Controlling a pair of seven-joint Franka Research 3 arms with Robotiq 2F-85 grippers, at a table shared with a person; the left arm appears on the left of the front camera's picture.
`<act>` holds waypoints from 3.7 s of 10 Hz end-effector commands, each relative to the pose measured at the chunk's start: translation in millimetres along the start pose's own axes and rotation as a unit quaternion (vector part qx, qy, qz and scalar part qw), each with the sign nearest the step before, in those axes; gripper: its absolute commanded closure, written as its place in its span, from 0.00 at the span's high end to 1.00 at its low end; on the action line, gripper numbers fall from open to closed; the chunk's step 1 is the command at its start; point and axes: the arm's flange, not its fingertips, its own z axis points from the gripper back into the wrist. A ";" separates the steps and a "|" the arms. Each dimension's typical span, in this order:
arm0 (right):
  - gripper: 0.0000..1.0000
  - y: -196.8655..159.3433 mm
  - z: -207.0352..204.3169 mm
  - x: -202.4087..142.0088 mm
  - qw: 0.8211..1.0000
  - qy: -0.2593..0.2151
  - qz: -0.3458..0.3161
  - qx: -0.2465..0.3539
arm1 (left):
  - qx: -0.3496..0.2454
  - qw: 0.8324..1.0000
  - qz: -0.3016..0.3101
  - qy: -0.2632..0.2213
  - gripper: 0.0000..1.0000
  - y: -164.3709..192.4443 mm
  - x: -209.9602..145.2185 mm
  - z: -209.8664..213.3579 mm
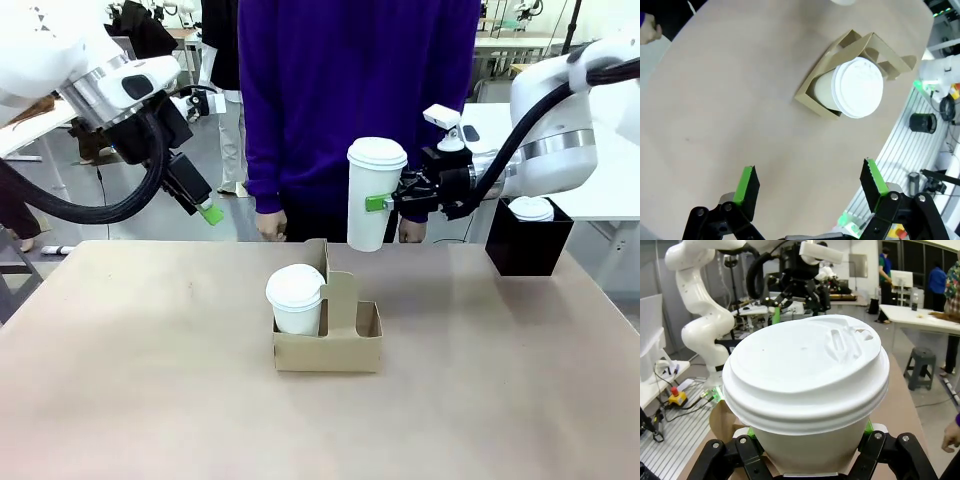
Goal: Pour a drink into a cup and package it in a carrier.
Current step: Insert the held 600 ml Paper Cup into the Cup Carrier.
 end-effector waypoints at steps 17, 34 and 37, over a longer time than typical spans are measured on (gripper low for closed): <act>0.80 61.4 -57.4 -75.2 0.991 -0.032 0.008 0.133 | 0.005 0.983 -0.110 -0.145 1.00 69.0 -128.7 -23.4; 0.80 45.4 -60.7 -152.8 0.988 0.018 -0.013 0.154 | 0.009 0.987 -0.098 -0.130 1.00 66.5 -124.1 -22.0; 1.00 48.2 -55.3 -151.0 0.990 0.039 -0.006 0.137 | 0.009 0.987 -0.098 -0.130 1.00 66.5 -124.1 -22.0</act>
